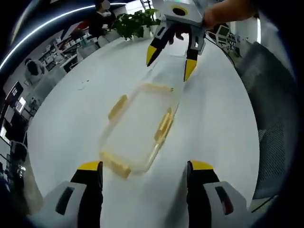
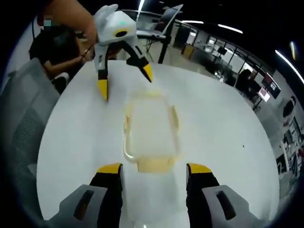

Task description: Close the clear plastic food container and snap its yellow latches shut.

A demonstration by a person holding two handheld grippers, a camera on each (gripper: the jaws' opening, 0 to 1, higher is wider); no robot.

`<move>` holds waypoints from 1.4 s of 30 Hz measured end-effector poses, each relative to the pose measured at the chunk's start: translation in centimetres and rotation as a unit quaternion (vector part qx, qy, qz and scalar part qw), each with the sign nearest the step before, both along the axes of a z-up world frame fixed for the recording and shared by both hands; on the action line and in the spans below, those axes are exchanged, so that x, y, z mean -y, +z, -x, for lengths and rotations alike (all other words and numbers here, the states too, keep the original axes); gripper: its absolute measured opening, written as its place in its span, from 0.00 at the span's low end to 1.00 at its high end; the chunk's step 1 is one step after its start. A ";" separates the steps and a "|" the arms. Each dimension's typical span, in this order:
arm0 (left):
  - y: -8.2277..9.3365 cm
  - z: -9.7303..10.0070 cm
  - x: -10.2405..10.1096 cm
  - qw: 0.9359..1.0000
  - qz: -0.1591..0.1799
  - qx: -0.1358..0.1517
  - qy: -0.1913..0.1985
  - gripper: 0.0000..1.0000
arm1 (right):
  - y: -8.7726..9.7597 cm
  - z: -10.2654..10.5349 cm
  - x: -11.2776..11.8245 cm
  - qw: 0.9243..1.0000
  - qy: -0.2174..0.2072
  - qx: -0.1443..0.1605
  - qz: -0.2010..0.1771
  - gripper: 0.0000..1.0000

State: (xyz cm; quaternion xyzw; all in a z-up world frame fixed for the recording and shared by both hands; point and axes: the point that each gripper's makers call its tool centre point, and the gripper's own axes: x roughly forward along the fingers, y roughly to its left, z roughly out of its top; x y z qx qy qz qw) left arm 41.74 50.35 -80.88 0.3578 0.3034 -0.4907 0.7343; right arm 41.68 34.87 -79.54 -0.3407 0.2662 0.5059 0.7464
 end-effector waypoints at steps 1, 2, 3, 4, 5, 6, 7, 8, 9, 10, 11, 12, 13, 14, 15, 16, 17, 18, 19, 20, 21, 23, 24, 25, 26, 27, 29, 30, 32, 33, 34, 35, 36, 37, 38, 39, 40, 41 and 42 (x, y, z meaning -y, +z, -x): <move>-0.1 -0.2 -0.2 1.000 -0.008 0.002 -0.006 0.72 | 0.0 -0.1 -0.1 1.000 0.001 0.000 0.000 0.52; -0.2 -0.3 -0.4 1.000 -0.015 0.002 -0.012 0.71 | -0.1 -0.2 -0.2 1.000 0.002 -0.002 0.001 0.52; -0.4 -0.5 -0.7 0.999 -0.034 0.011 -0.029 0.70 | -0.2 -0.4 -0.3 1.000 0.003 -0.005 0.004 0.53; -0.4 -0.7 -1.0 0.998 -0.046 0.019 -0.034 0.66 | -0.3 -0.5 -0.3 1.000 0.001 -0.007 0.004 0.53; -0.3 -1.1 -1.2 0.997 -0.057 0.032 -0.041 0.63 | -0.4 -0.7 -0.4 1.000 -0.001 -0.009 0.004 0.52; -0.3 -1.3 -1.3 0.996 -0.064 0.036 -0.046 0.60 | -0.7 -0.7 -0.2 1.000 0.002 -0.011 0.015 0.51; -0.5 -1.2 -1.2 0.997 -0.059 0.028 -0.046 0.61 | -1.0 -0.7 0.0 0.999 0.011 -0.006 0.032 0.51; -0.6 -1.2 -1.2 0.997 -0.055 0.020 -0.046 0.63 | -1.2 -0.7 -0.1 0.999 0.014 -0.005 0.033 0.51; -0.5 -1.3 -1.1 0.998 -0.053 0.017 -0.043 0.64 | -1.3 -0.7 -0.2 0.999 0.015 -0.009 0.033 0.51; -0.5 -1.4 -1.2 0.997 -0.056 0.023 -0.050 0.63 | -1.4 -0.7 -0.2 0.999 0.015 -0.014 0.033 0.51; -0.6 -1.6 -1.4 0.996 -0.065 0.027 -0.056 0.62 | -1.5 -0.7 -0.2 0.999 0.016 -0.014 0.033 0.51; -0.8 -1.9 -1.5 0.995 -0.072 0.029 -0.058 0.62 | -1.7 -0.8 -0.2 0.999 0.017 -0.016 0.035 0.51; -0.8 -2.0 -1.6 0.995 -0.072 0.027 -0.060 0.62 | -1.7 -0.8 -0.3 0.999 0.017 -0.018 0.036 0.51; -0.8 -2.0 -1.5 0.996 -0.068 0.021 -0.062 0.62 | -1.8 -0.9 -0.3 0.999 0.017 -0.018 0.035 0.51; -0.8 -2.0 -1.5 0.996 -0.066 0.019 -0.064 0.62 | -1.9 -0.9 -0.3 0.999 0.017 -0.020 0.036 0.51; -0.8 -2.1 -1.4 0.995 -0.065 0.019 -0.068 0.62 | -2.0 -0.9 -0.3 0.999 0.017 -0.022 0.037 0.51; -0.8 -2.1 -1.4 0.995 -0.066 0.018 -0.072 0.62 | -2.0 -0.9 -0.3 0.999 0.018 -0.023 0.038 0.51; -1.0 -2.2 -1.6 0.994 -0.072 0.015 -0.076 0.62 | -2.1 -0.9 -0.3 0.999 0.019 -0.025 0.040 0.52; -1.0 -2.3 -1.6 0.994 -0.075 0.014 -0.078 0.62 | -2.1 -0.9 -0.3 0.999 0.020 -0.026 0.041 0.52; -1.0 -2.4 -1.6 0.994 -0.075 0.013 -0.081 0.62 | -2.2 -1.0 -0.2 0.999 0.020 -0.028 0.042 0.52; -1.1 -2.5 -1.6 0.994 -0.074 0.008 -0.083 0.62 | -2.4 -1.0 -0.2 0.998 0.020 -0.031 0.044 0.52; -1.3 -2.7 -1.7 0.993 -0.076 0.001 -0.087 0.63 | -2.4 -1.0 -0.2 0.998 0.020 -0.036 0.045 0.52; -1.4 -2.7 -1.8 0.993 -0.077 -0.004 -0.090 0.63 | -2.4 -1.0 -0.2 0.998 0.021 -0.037 0.046 0.52; -1.4 -2.6 -1.8 0.993 -0.076 -0.010 -0.092 0.63 | -2.4 -1.0 -0.2 0.998 0.023 -0.036 0.048 0.52; -1.4 -2.7 -1.7 0.993 -0.074 -0.016 -0.094 0.63 | -2.4 -1.0 -0.3 0.998 0.026 -0.035 0.049 0.52; -1.5 -2.7 -1.8 0.992 -0.076 -0.019 -0.096 0.63 | -2.5 -1.1 -0.3 0.998 0.026 -0.036 0.050 0.52; -1.8 -2.9 -2.0 0.990 -0.085 -0.024 -0.106 0.63 | -2.7 -1.2 -0.3 0.997 0.027 -0.043 0.053 0.52; -1.9 -3.0 -2.0 0.990 -0.088 -0.028 -0.111 0.63 | -2.8 -1.2 -0.4 0.997 0.028 -0.045 0.054 0.52; -1.9 -3.1 -1.9 0.988 -0.091 -0.032 -0.118 0.63 | -3.0 -1.1 -0.6 0.997 0.030 -0.050 0.055 0.52; -1.9 -3.2 -1.9 0.988 -0.094 -0.031 -0.121 0.63 | -3.0 -1.1 -0.6 0.997 0.031 -0.051 0.055 0.52; -1.9 -3.4 -1.9 0.985 -0.102 -0.022 -0.135 0.63 | -3.2 -1.1 -0.7 0.996 0.032 -0.055 0.057 0.52; -1.9 -3.3 -1.7 0.985 -0.097 -0.026 -0.138 0.63 | -3.3 -1.1 -0.7 0.996 0.033 -0.058 0.059 0.52; -2.0 -3.4 -1.7 0.985 -0.100 -0.029 -0.138 0.63 | -3.5 -1.0 -0.7 0.996 0.034 -0.060 0.060 0.52; -2.0 -3.5 -1.6 0.984 -0.102 -0.031 -0.142 0.63 | -3.7 -0.9 -0.7 0.995 0.036 -0.065 0.062 0.52; -2.0 -3.6 -1.6 0.983 -0.104 -0.031 -0.148 0.63 | -3.8 -0.8 -0.7 0.995 0.038 -0.068 0.064 0.52; -2.0 -3.7 -1.6 0.982 -0.108 -0.029 -0.152 0.63 | -3.9 -0.8 -0.7 0.994 0.039 -0.072 0.066 0.52; -2.0 -3.8 -1.6 0.981 -0.110 -0.029 -0.155 0.62 | -3.9 -0.8 -0.7 0.994 0.039 -0.073 0.067 0.52; -2.0 -4.0 -1.5 0.981 -0.113 -0.030 -0.157 0.62 | -4.0 -0.7 -0.7 0.994 0.040 -0.076 0.066 0.52; -2.0 -4.1 -1.5 0.980 -0.113 -0.032 -0.159 0.62 | -4.0 -0.8 -0.8 0.994 0.038 -0.079 0.062 0.52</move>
